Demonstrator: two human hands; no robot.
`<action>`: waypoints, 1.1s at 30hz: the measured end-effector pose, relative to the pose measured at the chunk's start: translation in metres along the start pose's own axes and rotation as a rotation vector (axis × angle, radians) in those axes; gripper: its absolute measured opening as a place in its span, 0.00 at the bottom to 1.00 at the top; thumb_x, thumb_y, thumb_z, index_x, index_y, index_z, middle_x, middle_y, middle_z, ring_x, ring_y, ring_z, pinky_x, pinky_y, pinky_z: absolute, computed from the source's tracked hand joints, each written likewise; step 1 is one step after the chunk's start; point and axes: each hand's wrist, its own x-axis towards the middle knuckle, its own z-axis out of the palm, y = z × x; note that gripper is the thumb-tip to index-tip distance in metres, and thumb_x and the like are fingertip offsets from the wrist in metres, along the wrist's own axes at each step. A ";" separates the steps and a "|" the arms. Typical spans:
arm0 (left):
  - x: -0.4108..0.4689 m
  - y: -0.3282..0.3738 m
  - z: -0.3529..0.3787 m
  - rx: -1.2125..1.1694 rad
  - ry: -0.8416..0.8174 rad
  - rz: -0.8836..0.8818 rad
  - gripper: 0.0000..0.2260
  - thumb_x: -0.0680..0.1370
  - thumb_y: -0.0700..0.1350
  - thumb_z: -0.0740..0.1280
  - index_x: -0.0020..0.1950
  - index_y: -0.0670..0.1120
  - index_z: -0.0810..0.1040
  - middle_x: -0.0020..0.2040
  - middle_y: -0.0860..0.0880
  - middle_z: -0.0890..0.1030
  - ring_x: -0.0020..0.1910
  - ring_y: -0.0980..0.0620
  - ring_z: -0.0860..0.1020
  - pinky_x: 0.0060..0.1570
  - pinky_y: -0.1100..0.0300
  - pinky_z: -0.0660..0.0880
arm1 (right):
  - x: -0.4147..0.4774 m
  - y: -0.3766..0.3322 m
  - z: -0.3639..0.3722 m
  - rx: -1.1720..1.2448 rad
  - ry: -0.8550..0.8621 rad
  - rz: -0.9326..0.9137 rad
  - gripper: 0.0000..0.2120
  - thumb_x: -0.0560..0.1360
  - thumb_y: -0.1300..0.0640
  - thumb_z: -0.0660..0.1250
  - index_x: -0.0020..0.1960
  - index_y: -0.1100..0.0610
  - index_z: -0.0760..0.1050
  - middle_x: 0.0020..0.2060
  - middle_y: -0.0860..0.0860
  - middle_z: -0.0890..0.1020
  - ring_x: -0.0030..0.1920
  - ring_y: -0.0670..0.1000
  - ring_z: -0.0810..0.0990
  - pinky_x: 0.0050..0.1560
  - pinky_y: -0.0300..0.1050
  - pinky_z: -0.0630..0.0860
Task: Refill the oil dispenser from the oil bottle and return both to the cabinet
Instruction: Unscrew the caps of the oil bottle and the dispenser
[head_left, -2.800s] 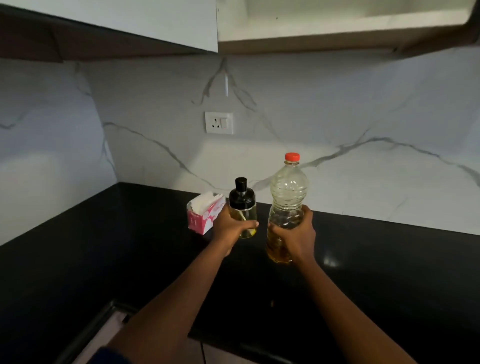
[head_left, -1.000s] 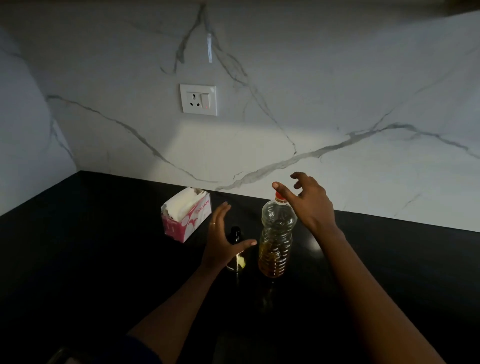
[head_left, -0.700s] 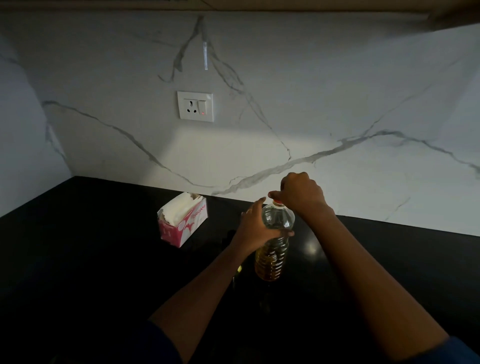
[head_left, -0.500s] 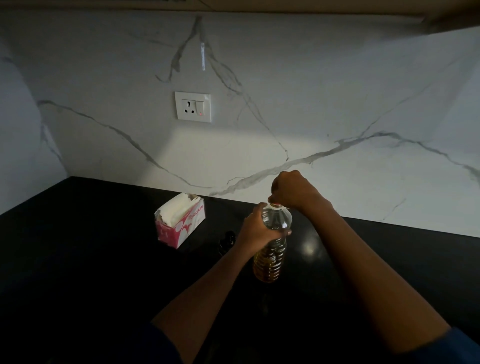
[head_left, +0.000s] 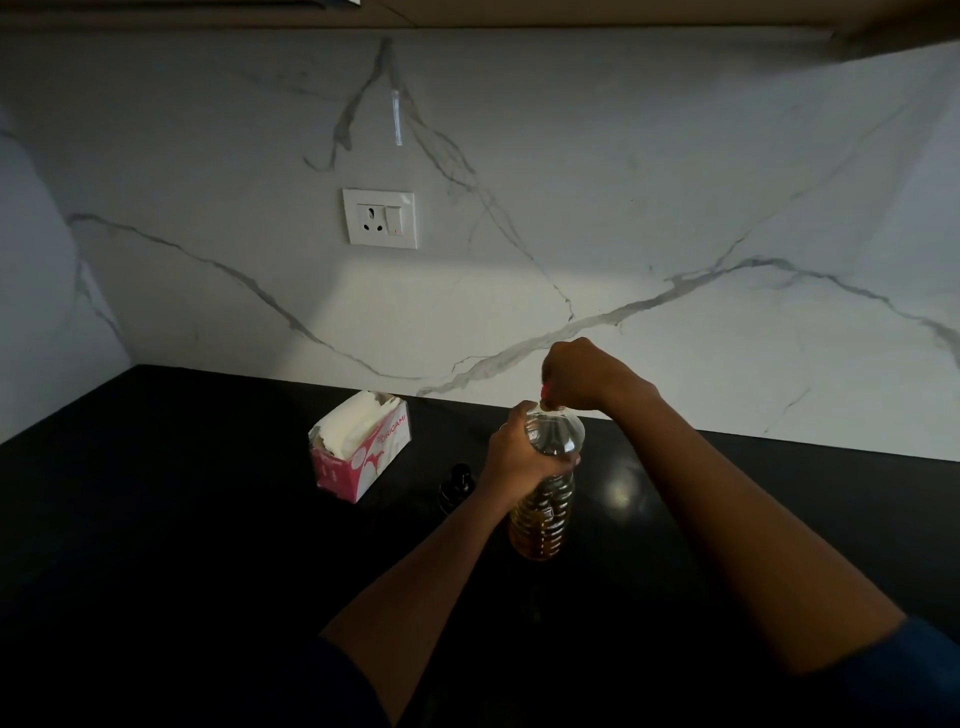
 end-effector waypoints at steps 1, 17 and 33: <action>0.001 0.001 0.000 0.005 0.002 -0.001 0.39 0.65 0.48 0.78 0.71 0.49 0.61 0.66 0.46 0.72 0.65 0.47 0.72 0.62 0.53 0.73 | 0.000 0.000 -0.002 0.024 -0.028 -0.025 0.11 0.72 0.63 0.67 0.54 0.63 0.78 0.52 0.57 0.81 0.48 0.54 0.80 0.49 0.42 0.75; 0.011 0.003 0.007 0.004 0.010 0.017 0.39 0.66 0.48 0.77 0.72 0.49 0.61 0.67 0.46 0.71 0.66 0.47 0.70 0.61 0.54 0.73 | 0.010 0.009 -0.011 0.032 -0.050 -0.102 0.11 0.72 0.67 0.66 0.53 0.61 0.80 0.51 0.57 0.82 0.51 0.54 0.80 0.52 0.44 0.75; 0.032 0.002 0.022 -0.084 0.019 0.028 0.39 0.65 0.48 0.78 0.71 0.50 0.62 0.64 0.45 0.73 0.61 0.47 0.74 0.56 0.56 0.74 | -0.050 0.092 0.076 0.905 0.455 0.245 0.11 0.68 0.64 0.72 0.46 0.57 0.73 0.42 0.53 0.79 0.44 0.50 0.79 0.43 0.37 0.75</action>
